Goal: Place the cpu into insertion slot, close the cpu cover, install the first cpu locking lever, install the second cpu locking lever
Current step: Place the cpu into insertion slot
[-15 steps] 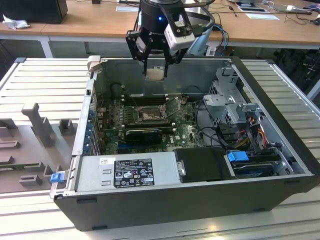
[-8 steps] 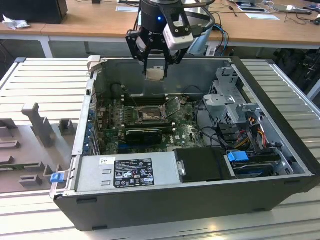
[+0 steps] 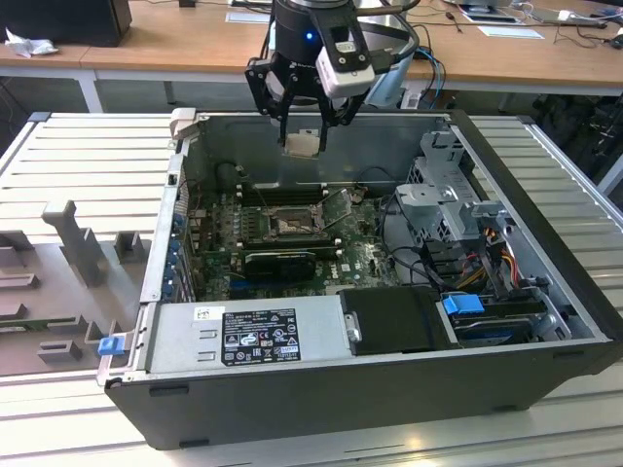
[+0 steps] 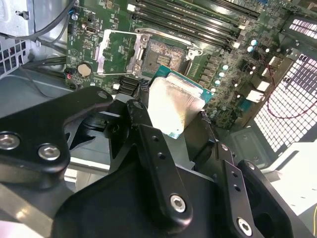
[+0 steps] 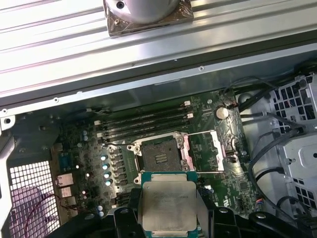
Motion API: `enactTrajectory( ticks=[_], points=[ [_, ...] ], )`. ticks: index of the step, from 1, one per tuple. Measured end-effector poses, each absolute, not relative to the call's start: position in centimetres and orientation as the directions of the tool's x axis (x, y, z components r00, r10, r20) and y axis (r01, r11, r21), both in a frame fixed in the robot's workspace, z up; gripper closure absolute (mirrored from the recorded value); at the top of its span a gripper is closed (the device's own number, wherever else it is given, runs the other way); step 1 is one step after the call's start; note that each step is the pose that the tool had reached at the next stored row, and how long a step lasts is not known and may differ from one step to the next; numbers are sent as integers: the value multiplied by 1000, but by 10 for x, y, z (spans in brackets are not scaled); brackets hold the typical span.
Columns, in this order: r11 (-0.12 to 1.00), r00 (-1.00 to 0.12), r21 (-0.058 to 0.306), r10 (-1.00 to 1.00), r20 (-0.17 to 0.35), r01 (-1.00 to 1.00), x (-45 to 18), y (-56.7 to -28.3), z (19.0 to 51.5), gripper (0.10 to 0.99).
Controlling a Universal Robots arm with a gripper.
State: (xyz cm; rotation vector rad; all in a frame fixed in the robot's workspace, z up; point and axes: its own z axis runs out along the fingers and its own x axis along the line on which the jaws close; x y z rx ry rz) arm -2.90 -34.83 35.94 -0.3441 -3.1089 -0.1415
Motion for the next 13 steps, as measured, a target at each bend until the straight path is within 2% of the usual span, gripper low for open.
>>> enactTrajectory(
  ticks=[13],
  points=[
    [960, -964, 89, 266, 20, 267, -29, -348, 359, 557]
  ],
)
